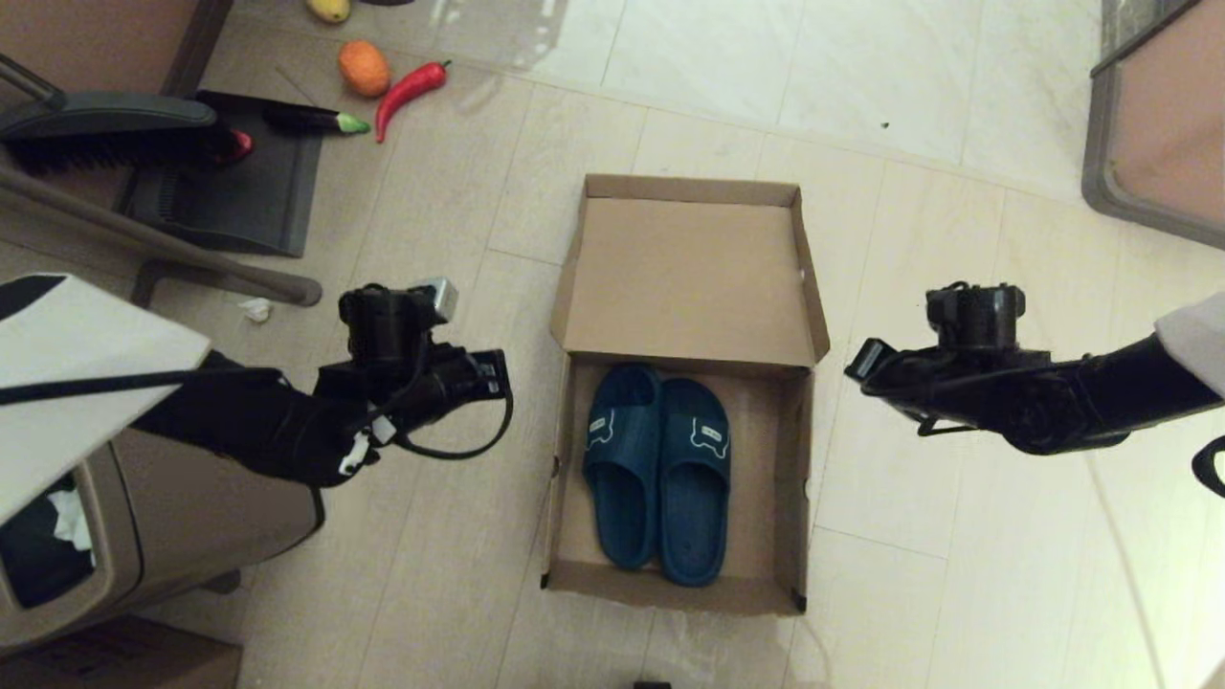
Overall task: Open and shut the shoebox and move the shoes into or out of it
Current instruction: Close the shoe box
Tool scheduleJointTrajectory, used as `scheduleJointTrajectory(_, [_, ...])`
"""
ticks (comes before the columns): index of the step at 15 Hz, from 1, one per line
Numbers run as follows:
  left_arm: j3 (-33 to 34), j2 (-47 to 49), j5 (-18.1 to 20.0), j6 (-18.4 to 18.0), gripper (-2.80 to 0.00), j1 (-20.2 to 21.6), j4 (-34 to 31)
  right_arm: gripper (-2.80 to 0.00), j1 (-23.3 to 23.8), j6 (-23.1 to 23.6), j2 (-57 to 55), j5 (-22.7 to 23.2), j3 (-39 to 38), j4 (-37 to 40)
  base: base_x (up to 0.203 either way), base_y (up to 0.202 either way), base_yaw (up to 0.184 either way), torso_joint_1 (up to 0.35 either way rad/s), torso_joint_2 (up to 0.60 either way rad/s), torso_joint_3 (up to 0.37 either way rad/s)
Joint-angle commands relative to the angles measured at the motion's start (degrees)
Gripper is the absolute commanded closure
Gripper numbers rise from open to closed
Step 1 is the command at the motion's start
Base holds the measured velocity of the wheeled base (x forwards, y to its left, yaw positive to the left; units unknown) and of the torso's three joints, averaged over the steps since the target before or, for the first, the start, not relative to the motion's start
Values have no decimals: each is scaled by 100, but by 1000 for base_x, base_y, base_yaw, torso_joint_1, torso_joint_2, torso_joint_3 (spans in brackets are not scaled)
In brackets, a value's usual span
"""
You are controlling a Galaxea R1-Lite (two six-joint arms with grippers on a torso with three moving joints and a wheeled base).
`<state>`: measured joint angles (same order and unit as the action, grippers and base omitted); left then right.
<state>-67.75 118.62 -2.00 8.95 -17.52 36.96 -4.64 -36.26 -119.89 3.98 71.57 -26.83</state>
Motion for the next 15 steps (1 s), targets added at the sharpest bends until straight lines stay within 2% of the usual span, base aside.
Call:
scheduleJointTrajectory(1, [-998, 371, 526, 23, 0, 417, -212, 0, 242, 47, -4, 183, 884, 1136, 0, 0, 0, 0, 0, 0])
scheduleJointTrajectory(3, [-1653, 385, 1230, 333, 0, 635, -1154, 0, 574, 514, -2, 774, 1794, 2814, 0, 0, 0, 0, 0, 0])
scheduleJointTrajectory(4, [-1930, 374, 1560, 548, 0, 664, -1574, 0, 753, 1055, 0, 1197, 1974, 3320, 0, 0, 0, 0, 0, 0])
scheduleJointTrajectory(5, [-2256, 383, 1795, 703, 0, 679, -2042, 0, 932, 1434, -16, 1684, 2057, 3476, 0, 0, 0, 0, 0, 0])
scheduleJointTrajectory(6, [-2644, 403, 1906, 849, 0, 679, -2575, 0, 985, 1523, -73, 2096, 2124, 3525, 0, 0, 0, 0, 0, 0])
scheduleJointTrajectory(8, [-3648, 479, 1970, 1389, 0, 595, -3872, 0, 1000, 1561, -212, 2808, 2218, 3725, 0, 0, 0, 0, 0, 0])
scheduleJointTrajectory(9, [-4135, 534, 1975, 1892, 0, 511, -4415, 0, 1000, 1568, -205, 2904, 2173, 3869, 0, 0, 0, 0, 0, 0])
scheduleJointTrajectory(10, [-4388, 585, 2017, 2474, 0, 444, -4604, 0, 1003, 1538, -120, 2906, 2140, 3934, 0, 0, 0, 0, 0, 0])
scheduleJointTrajectory(12, [-4381, 775, 1849, 3417, 0, 554, -4695, 0, 984, 1139, 46, 2943, 2182, 4225, 0, 0, 0, 0, 0, 0])
scheduleJointTrajectory(14, [-4371, 671, 1799, 4356, 0, 670, -4607, 0, 958, 805, -145, 2921, 2703, 4342, 0, 0, 0, 0, 0, 0])
scheduleJointTrajectory(15, [-4370, 688, 1797, 4508, 0, 688, -4539, 0, 956, 610, -181, 2909, 3018, 4478, 0, 0, 0, 0, 0, 0])
